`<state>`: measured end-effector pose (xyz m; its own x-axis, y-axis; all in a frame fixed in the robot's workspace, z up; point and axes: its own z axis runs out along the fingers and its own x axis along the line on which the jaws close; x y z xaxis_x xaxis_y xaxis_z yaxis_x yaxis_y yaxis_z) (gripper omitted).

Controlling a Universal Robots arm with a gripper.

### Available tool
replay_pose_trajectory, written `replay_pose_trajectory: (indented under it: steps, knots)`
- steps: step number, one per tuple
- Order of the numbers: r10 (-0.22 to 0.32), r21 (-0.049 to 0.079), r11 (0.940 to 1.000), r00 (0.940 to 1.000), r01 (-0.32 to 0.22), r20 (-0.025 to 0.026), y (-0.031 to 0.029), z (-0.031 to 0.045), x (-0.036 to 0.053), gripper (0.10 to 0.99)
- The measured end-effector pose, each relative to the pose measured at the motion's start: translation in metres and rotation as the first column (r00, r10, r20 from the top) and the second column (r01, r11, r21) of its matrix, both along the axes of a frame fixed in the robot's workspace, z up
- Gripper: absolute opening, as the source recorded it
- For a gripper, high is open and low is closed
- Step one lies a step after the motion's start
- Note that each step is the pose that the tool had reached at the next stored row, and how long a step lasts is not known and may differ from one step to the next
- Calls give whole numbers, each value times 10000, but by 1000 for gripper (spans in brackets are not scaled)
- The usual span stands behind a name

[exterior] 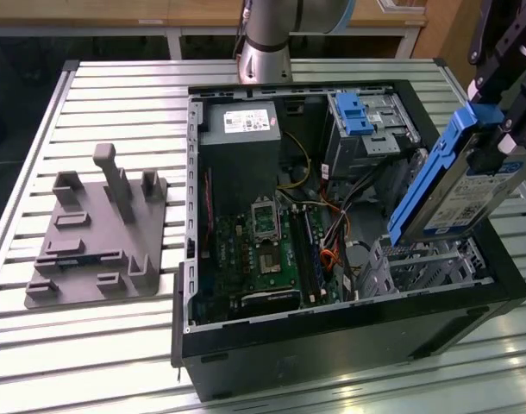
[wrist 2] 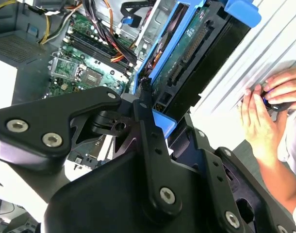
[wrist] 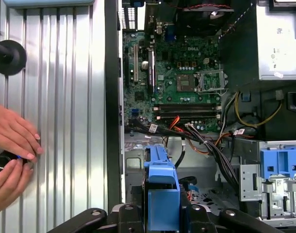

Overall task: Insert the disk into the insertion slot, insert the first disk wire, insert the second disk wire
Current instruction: 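Insert the disk into the insertion slot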

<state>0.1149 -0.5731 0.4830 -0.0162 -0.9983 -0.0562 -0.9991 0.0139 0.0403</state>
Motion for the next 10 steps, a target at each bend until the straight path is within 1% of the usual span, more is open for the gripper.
replay_pose_trajectory:
  steps: [7,10]
  knots:
    - [3,21,10000,10000,-3,0,0,0,5,365]
    - [2,25,10000,10000,-2,0,0,0,58,365]
